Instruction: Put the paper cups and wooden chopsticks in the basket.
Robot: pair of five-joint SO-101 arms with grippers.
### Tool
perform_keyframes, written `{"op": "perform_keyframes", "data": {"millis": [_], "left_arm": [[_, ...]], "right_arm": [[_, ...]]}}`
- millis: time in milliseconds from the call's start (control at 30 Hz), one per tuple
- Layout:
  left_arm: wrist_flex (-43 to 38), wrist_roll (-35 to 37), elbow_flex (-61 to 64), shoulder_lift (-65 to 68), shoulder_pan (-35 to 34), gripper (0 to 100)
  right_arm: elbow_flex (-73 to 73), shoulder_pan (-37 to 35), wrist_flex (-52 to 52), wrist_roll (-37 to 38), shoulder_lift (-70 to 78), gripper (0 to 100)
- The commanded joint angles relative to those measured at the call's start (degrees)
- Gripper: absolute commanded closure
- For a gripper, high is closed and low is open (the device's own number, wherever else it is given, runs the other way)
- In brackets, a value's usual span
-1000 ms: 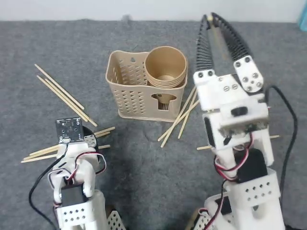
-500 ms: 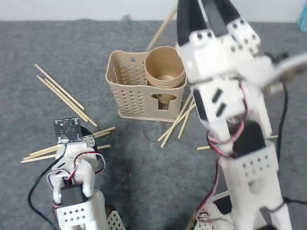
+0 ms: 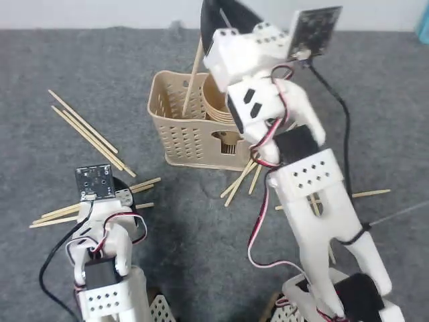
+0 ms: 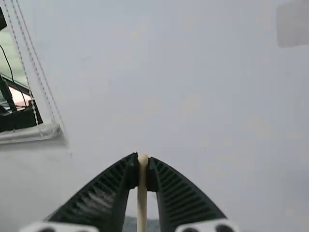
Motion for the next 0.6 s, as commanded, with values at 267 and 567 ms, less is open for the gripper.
{"op": "perform_keyframes", "data": {"millis": [267,567], "left_arm": [[-0.79,0.18,-0.22,-0.62,-0.35,98],[-0.79,0.18,-0.22,-0.62,-0.35,98]], "right_arm": [[12.92,-7.87,-1.54,7.65,1.10,97.9],[7.38,-8.48,9.27,8.70,1.10,85.3]]}}
